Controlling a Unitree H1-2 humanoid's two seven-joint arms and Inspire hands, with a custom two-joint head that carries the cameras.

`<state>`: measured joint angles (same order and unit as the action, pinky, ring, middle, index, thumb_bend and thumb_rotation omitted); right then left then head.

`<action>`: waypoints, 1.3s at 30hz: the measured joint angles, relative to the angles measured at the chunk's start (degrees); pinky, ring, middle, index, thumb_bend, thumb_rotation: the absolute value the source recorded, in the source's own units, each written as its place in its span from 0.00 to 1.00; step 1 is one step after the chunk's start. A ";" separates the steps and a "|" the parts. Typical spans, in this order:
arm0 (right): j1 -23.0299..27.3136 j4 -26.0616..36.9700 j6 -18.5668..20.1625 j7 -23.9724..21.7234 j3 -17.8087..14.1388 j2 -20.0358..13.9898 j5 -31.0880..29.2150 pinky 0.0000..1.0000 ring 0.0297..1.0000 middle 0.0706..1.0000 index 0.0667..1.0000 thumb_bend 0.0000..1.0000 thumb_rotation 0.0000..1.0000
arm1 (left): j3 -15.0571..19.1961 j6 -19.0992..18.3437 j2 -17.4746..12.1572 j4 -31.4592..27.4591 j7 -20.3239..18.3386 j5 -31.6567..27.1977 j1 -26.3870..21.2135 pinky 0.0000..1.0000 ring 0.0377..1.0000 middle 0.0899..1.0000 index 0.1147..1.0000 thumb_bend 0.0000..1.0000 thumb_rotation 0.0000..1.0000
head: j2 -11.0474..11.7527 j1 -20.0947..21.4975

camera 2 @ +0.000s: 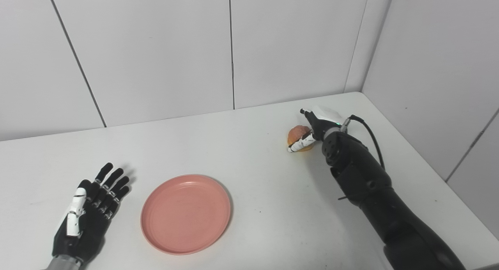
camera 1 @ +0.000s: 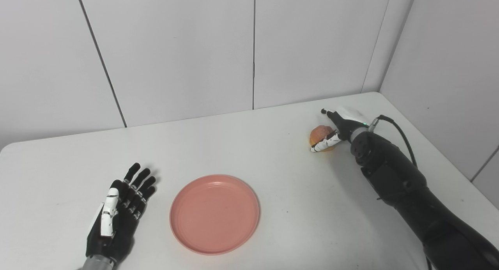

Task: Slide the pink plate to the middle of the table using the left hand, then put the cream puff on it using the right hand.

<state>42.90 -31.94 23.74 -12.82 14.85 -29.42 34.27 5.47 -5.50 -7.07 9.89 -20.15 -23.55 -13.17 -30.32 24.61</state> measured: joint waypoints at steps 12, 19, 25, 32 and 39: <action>2.96 -3.77 -0.94 0.18 3.74 -0.53 1.67 0.38 0.44 0.48 0.48 0.52 0.06 | -0.15 0.00 0.02 -0.27 0.00 0.00 0.03 0.97 0.93 0.93 0.92 0.37 1.00 | -0.35 -0.53; 2.94 -3.16 -0.77 -0.09 4.54 -0.75 2.86 0.36 0.42 0.42 0.48 0.52 0.00 | -0.13 0.01 0.01 0.03 -0.03 0.01 0.02 0.97 0.94 0.94 0.93 0.38 1.00 | -0.26 -0.70; 2.18 -1.48 -0.73 -0.36 4.43 -0.77 2.98 0.37 0.42 0.42 0.48 0.52 0.00 | -0.12 0.02 0.02 0.14 -0.20 0.02 0.00 0.95 0.92 0.92 0.91 0.38 1.00 | -0.18 -0.97; 0.55 4.22 -0.41 -0.68 3.72 -1.16 3.01 0.33 0.39 0.40 0.50 0.52 0.00 | -0.16 0.02 0.13 0.02 -0.07 0.03 0.00 0.96 0.93 0.93 0.92 0.38 1.00 | 0.00 -1.40; -1.49 19.24 2.23 -3.30 3.18 -2.65 5.16 0.29 0.36 0.37 0.50 0.52 0.00 | -0.29 0.03 0.41 -0.05 0.23 0.14 0.00 0.94 0.91 0.91 0.90 0.39 1.00 | 0.00 -2.55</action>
<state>41.41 -12.70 25.97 -16.13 18.03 -32.07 39.43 5.18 -5.47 -6.65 9.84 -19.92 -23.41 -13.17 -30.32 22.06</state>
